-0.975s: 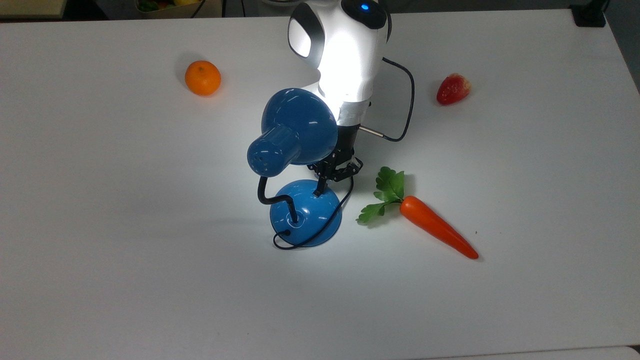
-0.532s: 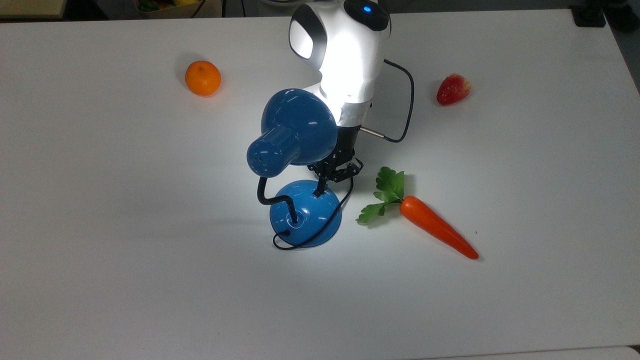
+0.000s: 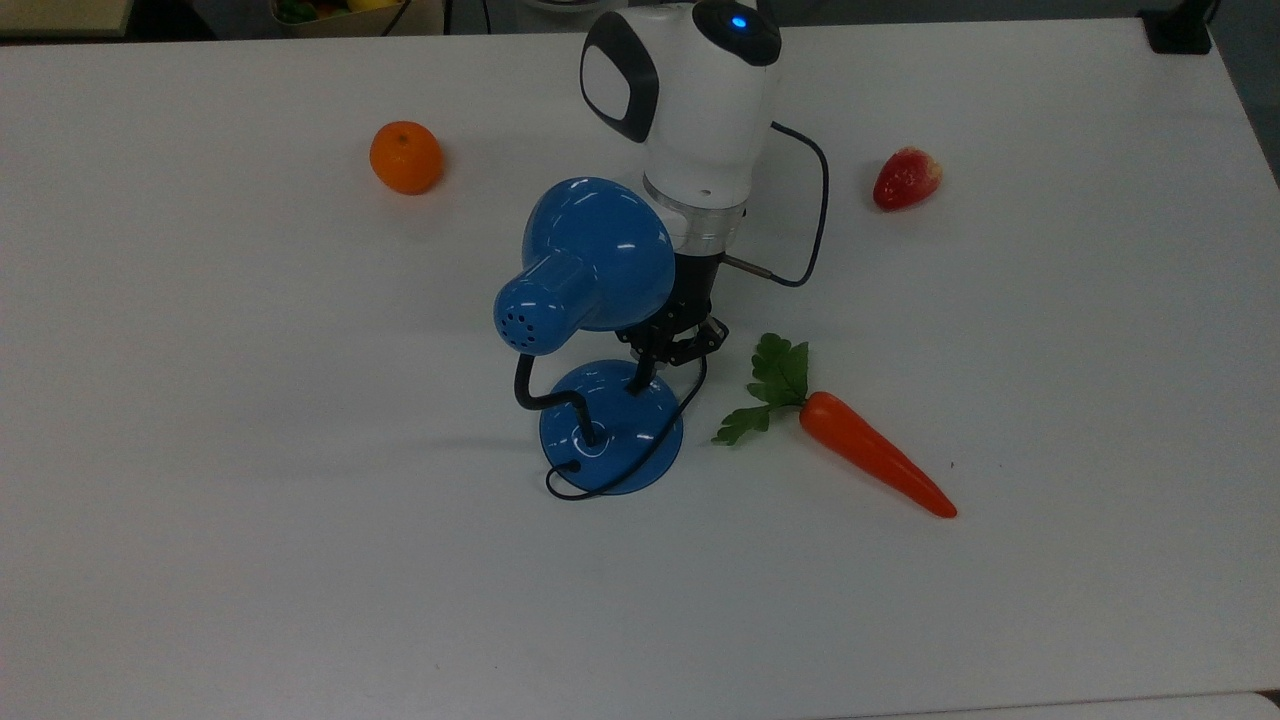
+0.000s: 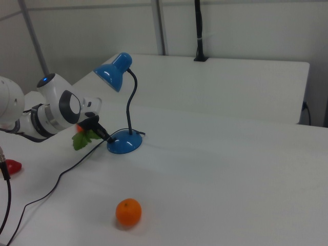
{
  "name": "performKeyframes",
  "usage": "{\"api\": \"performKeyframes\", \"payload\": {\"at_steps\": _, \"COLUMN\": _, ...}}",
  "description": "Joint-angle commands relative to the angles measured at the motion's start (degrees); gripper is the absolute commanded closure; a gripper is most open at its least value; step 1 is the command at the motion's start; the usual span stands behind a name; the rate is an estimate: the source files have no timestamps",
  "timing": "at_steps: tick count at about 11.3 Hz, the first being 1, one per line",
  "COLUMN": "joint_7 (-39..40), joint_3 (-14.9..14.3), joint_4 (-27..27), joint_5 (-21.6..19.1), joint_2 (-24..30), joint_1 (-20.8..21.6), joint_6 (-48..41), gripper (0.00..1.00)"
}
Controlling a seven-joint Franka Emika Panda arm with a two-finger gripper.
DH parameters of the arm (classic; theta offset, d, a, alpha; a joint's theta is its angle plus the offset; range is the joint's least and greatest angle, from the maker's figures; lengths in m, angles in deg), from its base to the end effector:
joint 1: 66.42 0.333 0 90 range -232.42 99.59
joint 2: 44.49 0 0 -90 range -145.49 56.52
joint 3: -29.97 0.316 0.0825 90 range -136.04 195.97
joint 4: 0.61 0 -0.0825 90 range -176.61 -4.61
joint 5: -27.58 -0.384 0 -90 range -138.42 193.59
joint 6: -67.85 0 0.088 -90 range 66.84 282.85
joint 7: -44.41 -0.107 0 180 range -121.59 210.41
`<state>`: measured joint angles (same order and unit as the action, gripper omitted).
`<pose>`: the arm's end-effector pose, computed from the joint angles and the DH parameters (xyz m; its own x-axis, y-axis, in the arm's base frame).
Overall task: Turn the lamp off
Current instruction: 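Press down on the switch on the blue lamp base with the gripper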
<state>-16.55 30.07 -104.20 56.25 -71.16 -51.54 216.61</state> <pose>0.6523 0.1842 0.3178 0.8216 -0.3686 0.4348 -0.3957 -0.9179 -0.0304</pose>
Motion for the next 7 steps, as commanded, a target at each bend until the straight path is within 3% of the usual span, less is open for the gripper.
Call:
{"api": "performKeyframes", "payload": {"at_steps": 1, "joint_7": -1.53, "joint_3": -0.28, "joint_4": 1.02, "joint_5": 1.30, "joint_2": -1.36, "joint_1": 0.95, "joint_6": -1.36, "gripper": 0.98}}
{"api": "performKeyframes", "payload": {"at_steps": 4, "joint_7": -1.36, "joint_3": -0.28, "joint_4": 0.85, "joint_5": 1.30, "joint_2": -0.75, "joint_1": 0.86, "joint_6": -1.54, "gripper": 0.97}}
{"api": "performKeyframes", "payload": {"at_steps": 7, "joint_7": -0.57, "joint_3": -0.19, "joint_4": -1.60, "joint_5": 1.13, "joint_2": 3.72, "joint_1": 0.42, "joint_6": -4.53, "gripper": 0.97}}
